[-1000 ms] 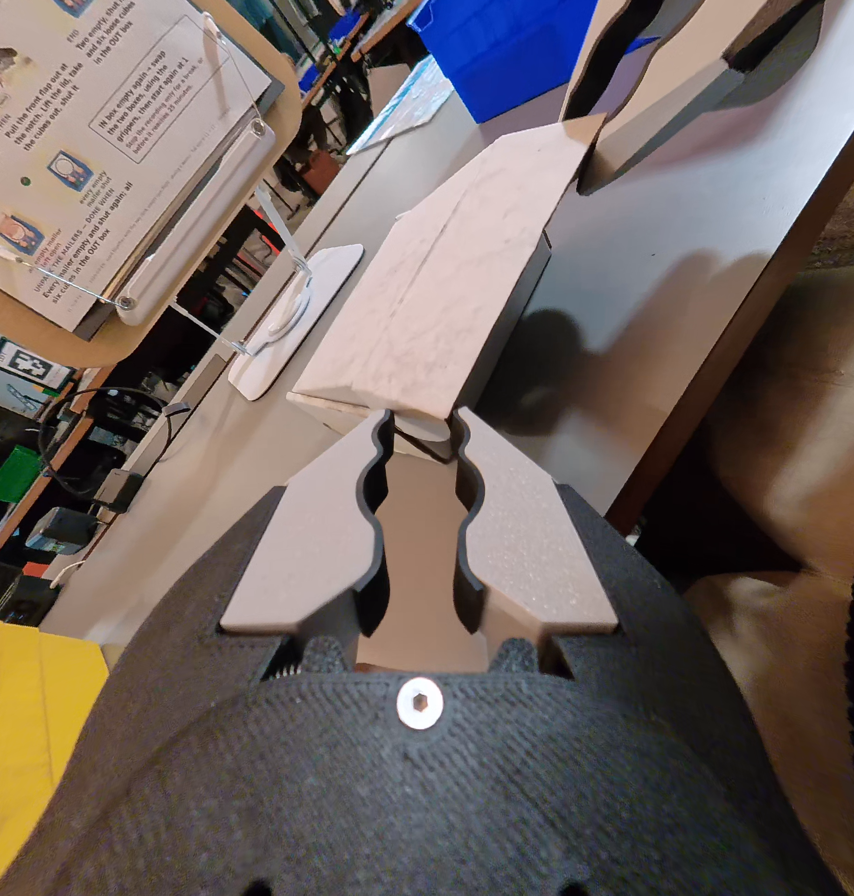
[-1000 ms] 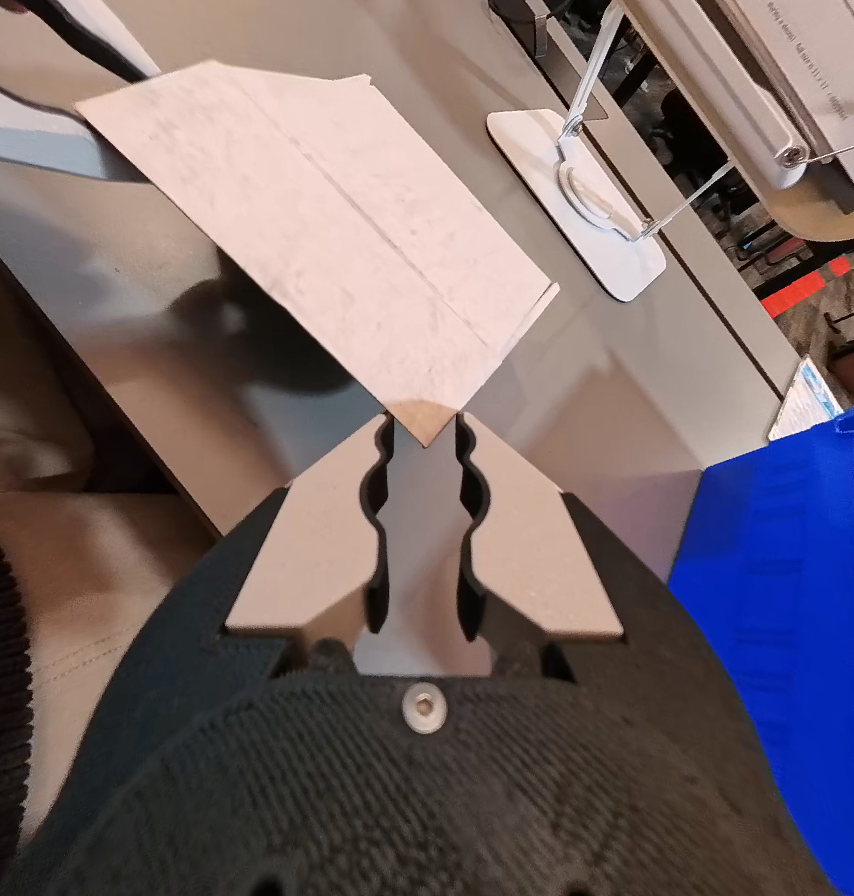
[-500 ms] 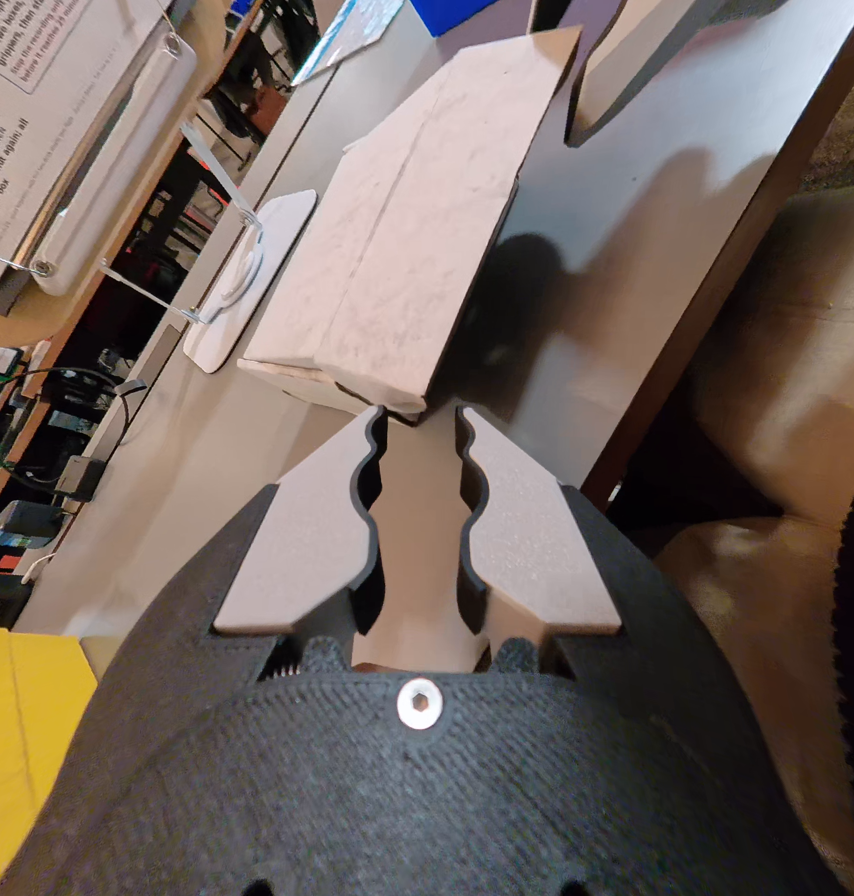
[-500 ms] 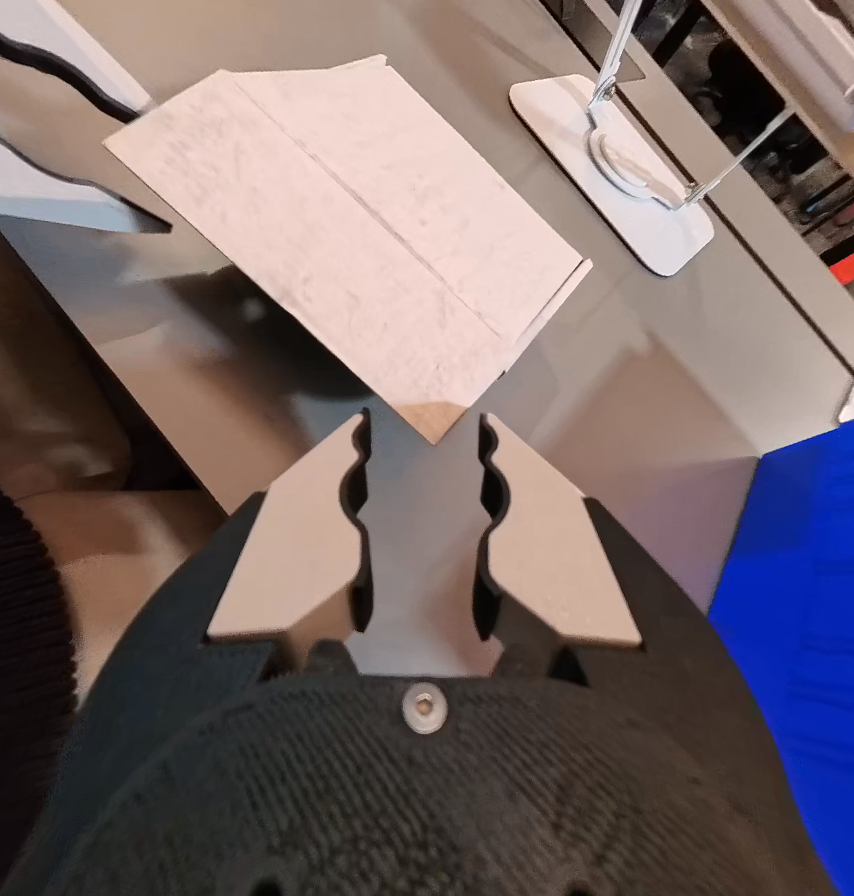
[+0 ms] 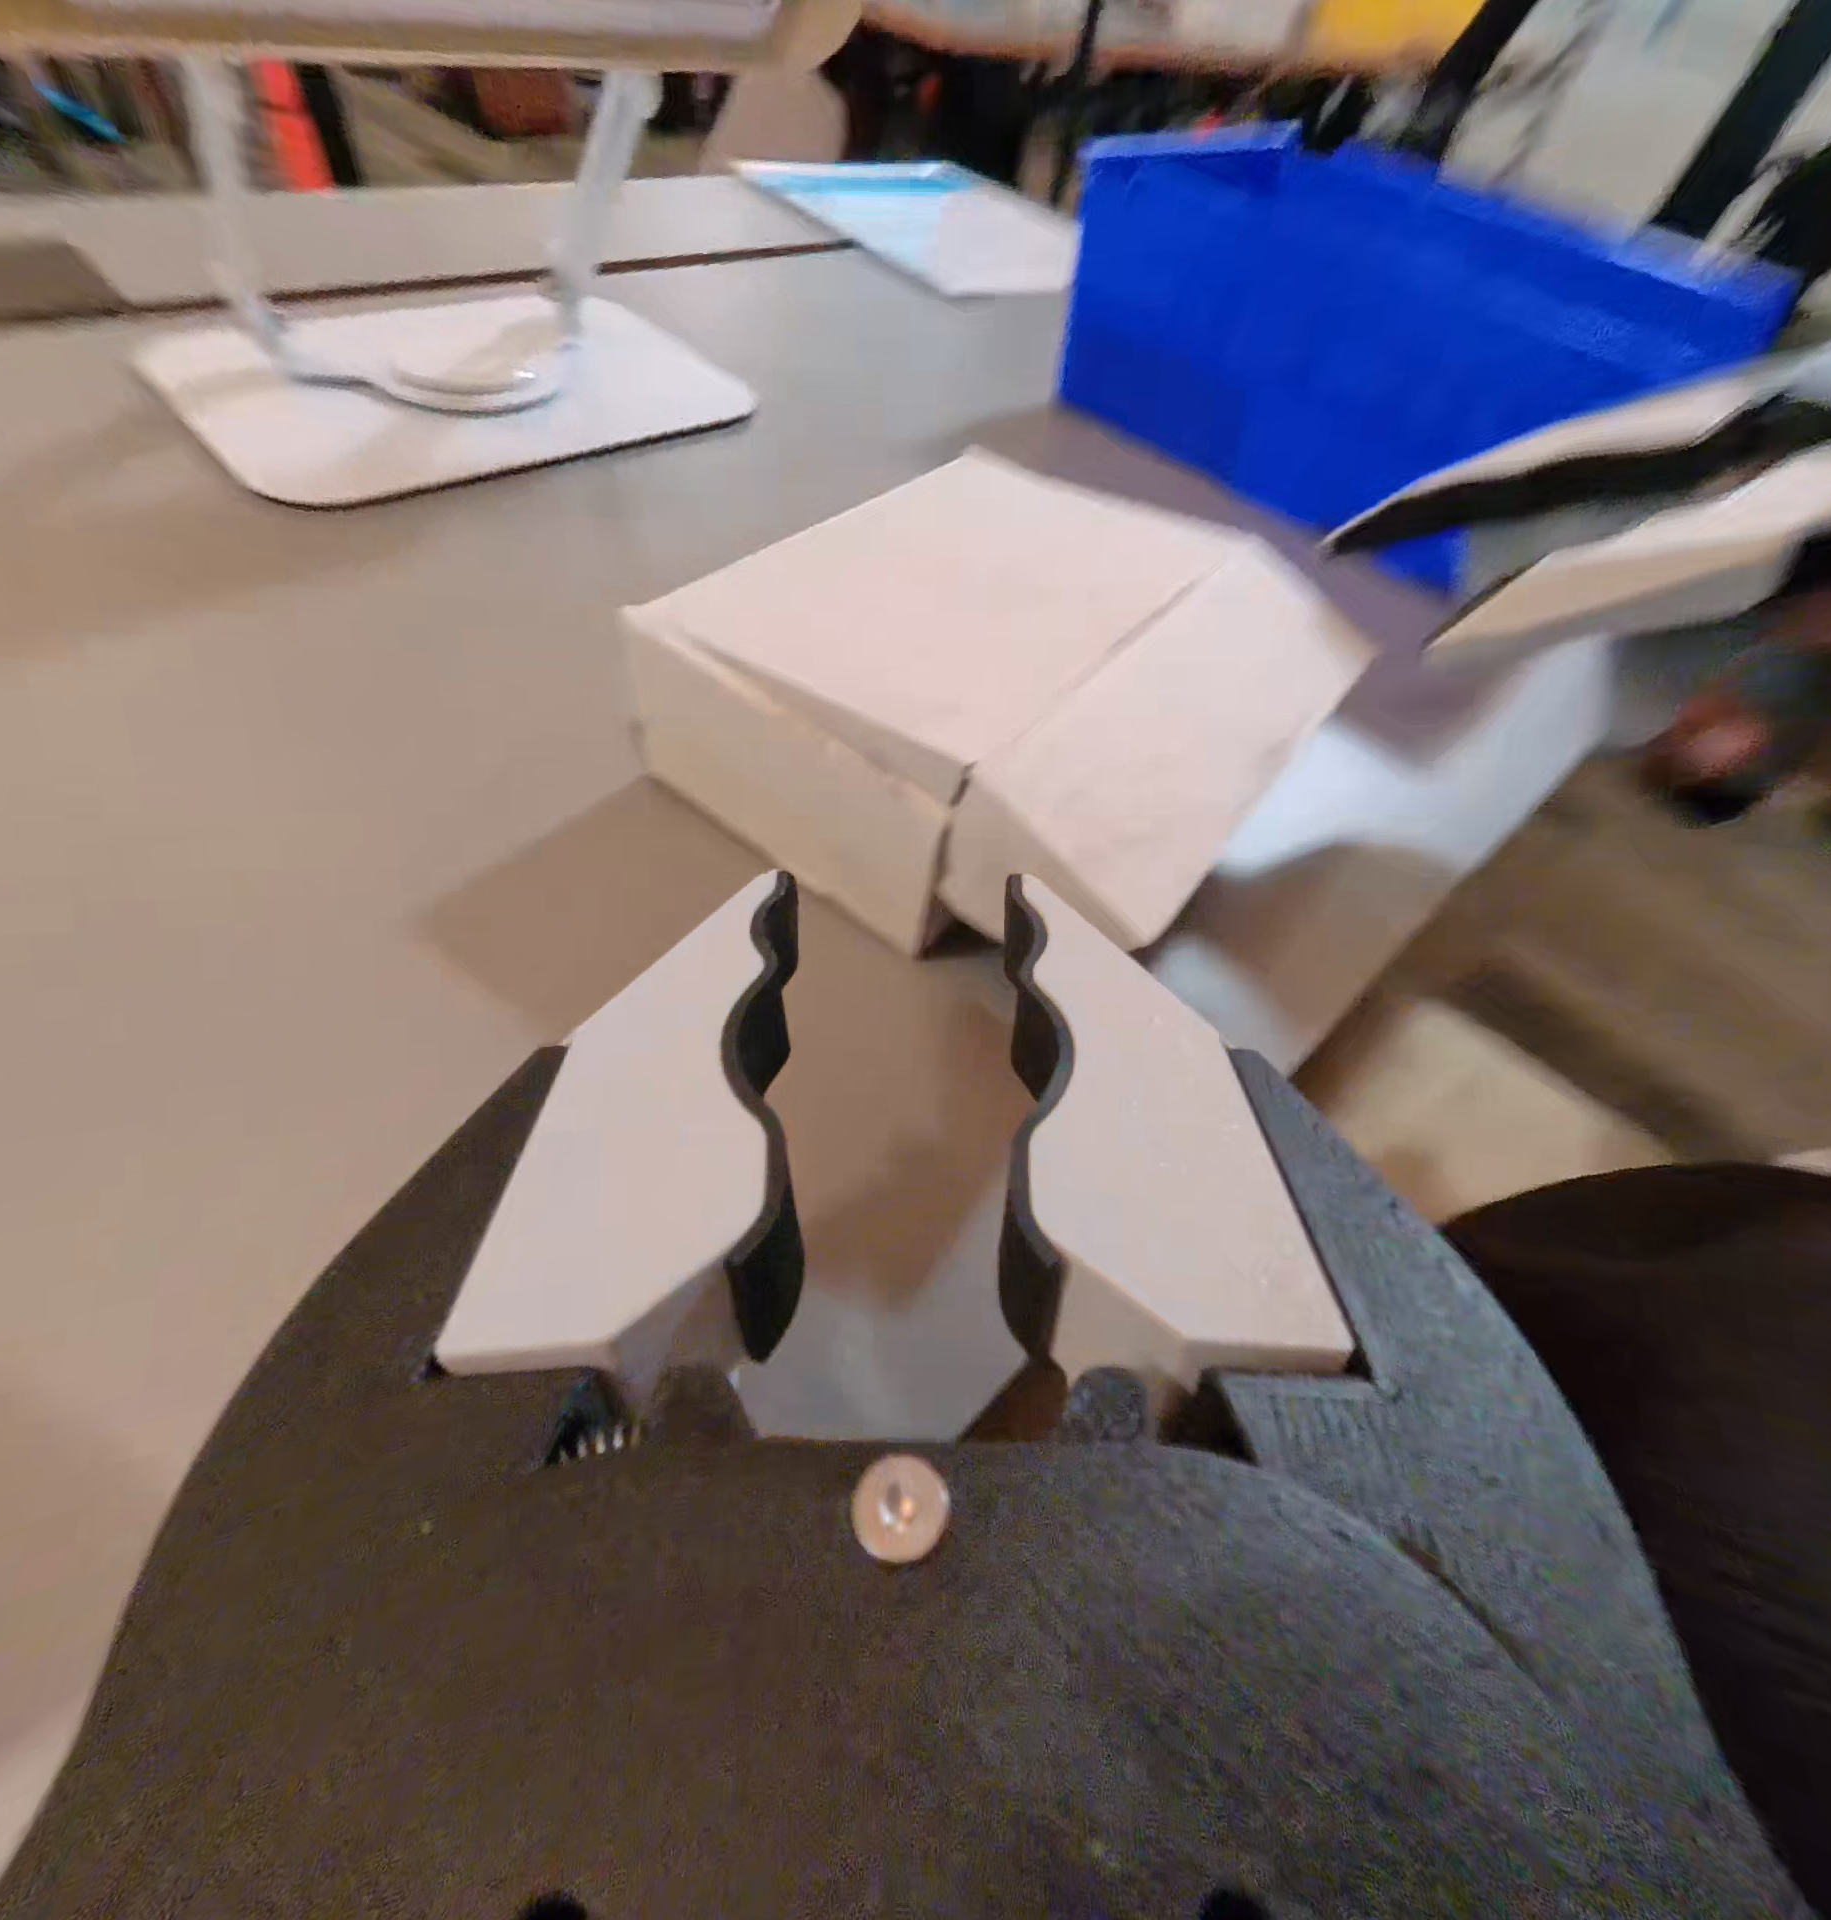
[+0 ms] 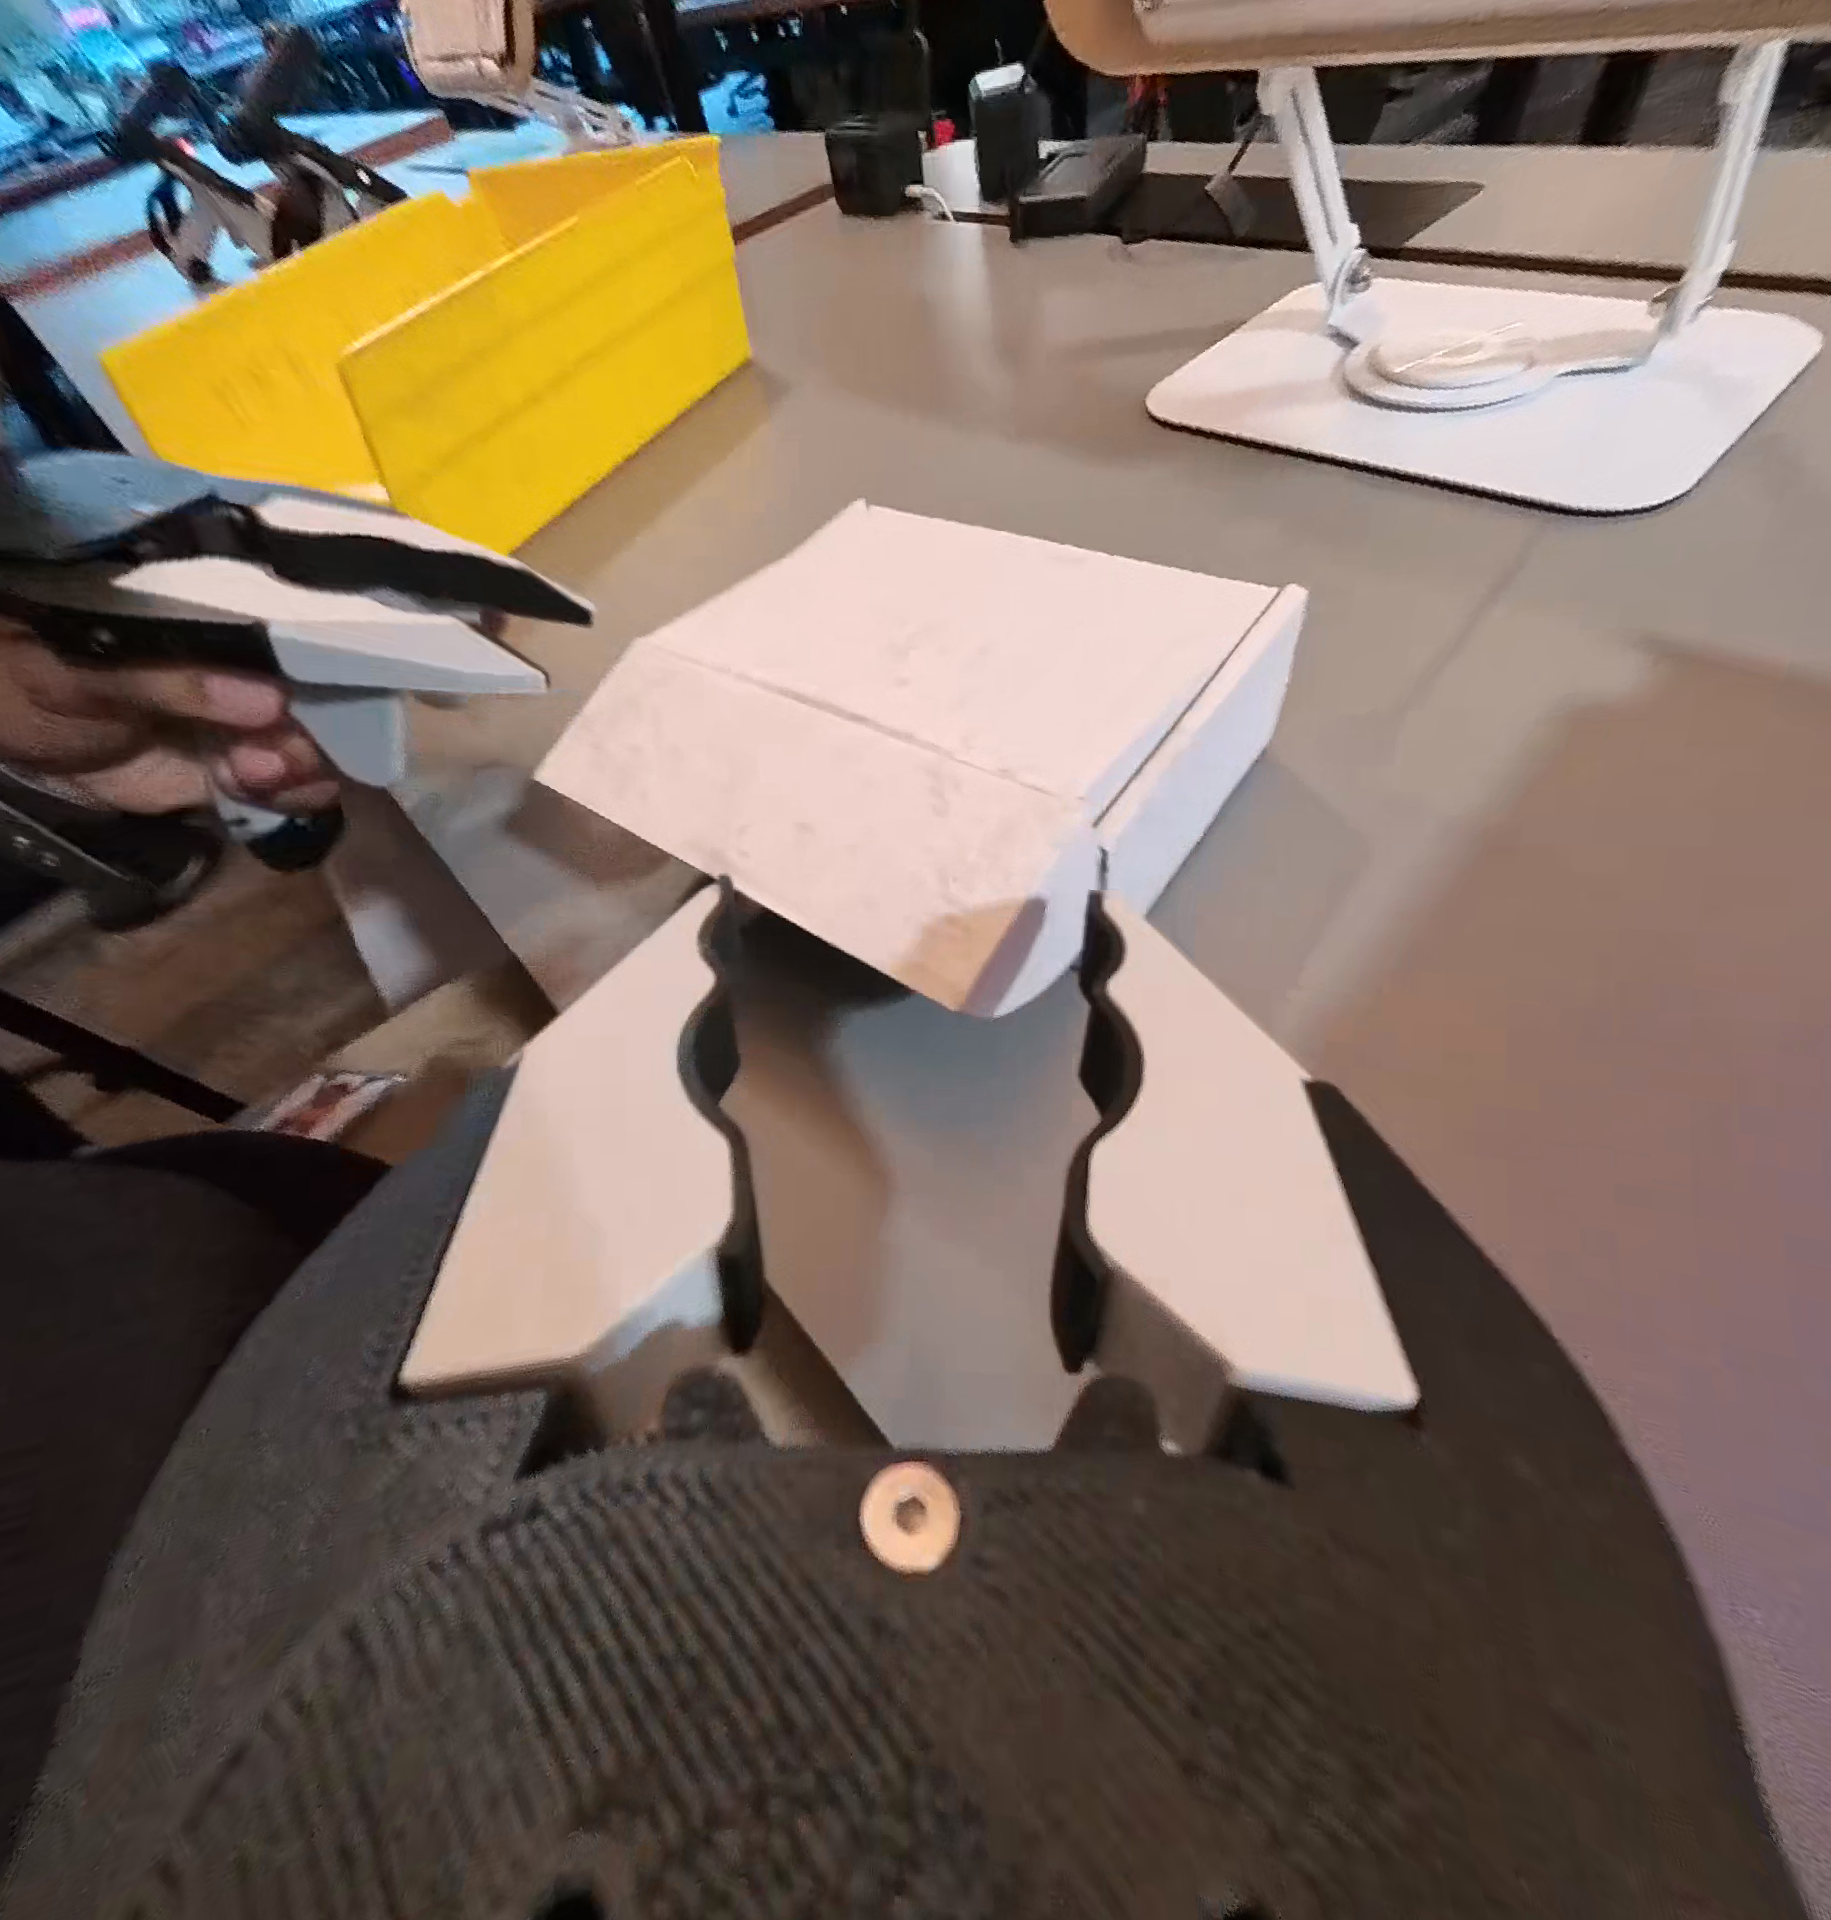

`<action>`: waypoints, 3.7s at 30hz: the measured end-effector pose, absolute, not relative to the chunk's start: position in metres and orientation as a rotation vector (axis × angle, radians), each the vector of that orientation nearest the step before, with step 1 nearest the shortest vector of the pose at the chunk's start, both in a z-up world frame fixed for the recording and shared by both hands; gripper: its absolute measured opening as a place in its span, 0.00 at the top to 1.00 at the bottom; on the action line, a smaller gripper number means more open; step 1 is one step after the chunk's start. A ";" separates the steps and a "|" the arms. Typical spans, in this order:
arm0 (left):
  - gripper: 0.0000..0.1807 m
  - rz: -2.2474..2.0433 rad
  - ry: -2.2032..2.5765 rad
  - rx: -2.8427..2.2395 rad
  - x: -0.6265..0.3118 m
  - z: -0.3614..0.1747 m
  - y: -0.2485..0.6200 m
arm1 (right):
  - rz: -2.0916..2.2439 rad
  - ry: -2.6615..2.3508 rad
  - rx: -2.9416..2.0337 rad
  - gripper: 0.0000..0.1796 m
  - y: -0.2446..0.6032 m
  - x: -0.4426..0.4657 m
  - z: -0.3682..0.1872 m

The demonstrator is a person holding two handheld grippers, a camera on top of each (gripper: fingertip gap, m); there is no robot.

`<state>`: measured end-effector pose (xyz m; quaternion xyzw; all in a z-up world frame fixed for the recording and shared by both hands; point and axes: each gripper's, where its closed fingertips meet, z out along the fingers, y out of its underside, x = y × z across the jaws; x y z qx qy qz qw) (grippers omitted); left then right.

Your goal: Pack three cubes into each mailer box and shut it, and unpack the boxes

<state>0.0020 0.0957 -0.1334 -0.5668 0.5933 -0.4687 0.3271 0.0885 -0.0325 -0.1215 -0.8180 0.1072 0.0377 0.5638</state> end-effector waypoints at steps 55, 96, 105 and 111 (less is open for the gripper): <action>0.82 -1.299 1.748 -1.486 0.008 -0.152 0.046 | 0.193 0.315 -2.033 0.82 -0.039 0.091 -0.151; 0.66 -1.277 1.671 -1.513 0.014 -0.150 0.068 | 0.176 0.272 -2.005 0.70 -0.033 0.103 -0.148; 0.52 -1.272 1.864 -1.516 0.026 -0.164 0.067 | 0.296 0.204 -2.024 0.69 -0.023 0.104 -0.152; 0.59 -1.313 1.890 -1.572 0.034 -0.165 0.066 | 0.424 0.173 -2.044 0.69 -0.019 0.104 -0.155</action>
